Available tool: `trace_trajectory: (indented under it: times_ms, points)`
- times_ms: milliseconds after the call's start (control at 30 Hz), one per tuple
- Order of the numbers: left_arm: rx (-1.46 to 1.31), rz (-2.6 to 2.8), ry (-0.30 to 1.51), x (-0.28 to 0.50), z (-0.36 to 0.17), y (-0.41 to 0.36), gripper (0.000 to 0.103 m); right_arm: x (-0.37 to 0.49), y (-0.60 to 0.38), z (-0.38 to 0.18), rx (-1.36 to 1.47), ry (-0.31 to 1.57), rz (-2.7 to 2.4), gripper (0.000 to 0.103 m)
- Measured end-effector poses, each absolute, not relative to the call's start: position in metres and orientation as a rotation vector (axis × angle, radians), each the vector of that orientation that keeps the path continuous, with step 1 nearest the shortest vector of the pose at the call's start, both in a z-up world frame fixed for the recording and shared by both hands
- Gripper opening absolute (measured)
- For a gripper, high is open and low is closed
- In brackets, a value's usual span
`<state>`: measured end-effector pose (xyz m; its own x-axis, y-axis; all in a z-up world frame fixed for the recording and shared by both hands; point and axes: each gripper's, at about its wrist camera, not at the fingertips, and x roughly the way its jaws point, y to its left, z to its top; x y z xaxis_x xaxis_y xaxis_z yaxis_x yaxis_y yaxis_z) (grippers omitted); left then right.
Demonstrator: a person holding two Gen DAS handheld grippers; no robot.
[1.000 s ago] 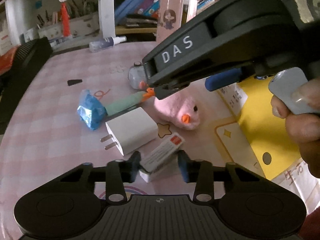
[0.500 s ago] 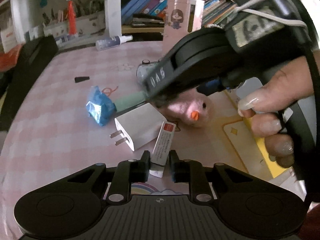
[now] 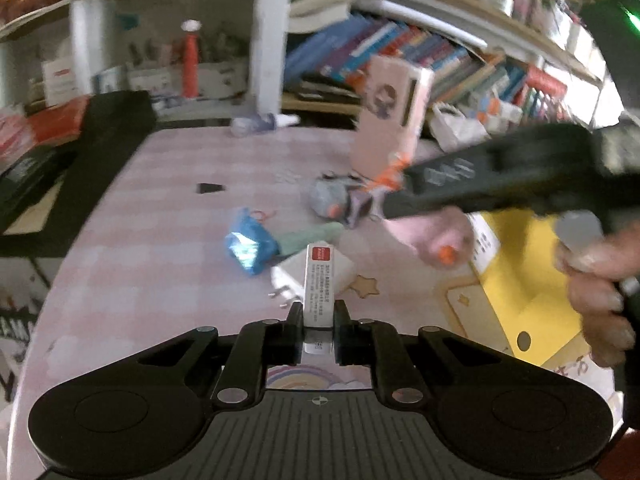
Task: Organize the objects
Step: 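Lift the white box and the pink chick and carry them toward the yellow box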
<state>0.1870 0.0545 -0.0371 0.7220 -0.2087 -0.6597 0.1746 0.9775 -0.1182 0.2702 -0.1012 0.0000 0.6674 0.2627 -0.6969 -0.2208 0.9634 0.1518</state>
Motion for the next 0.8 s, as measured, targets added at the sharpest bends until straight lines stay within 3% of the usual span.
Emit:
trace_trajectory:
  times_ms: [800]
  points:
    - [-0.066,-0.190,0.632,0.065,0.009,0.083,0.013,0.116,-0.093,0.010,-0.016,0.773,0.352,0.046]
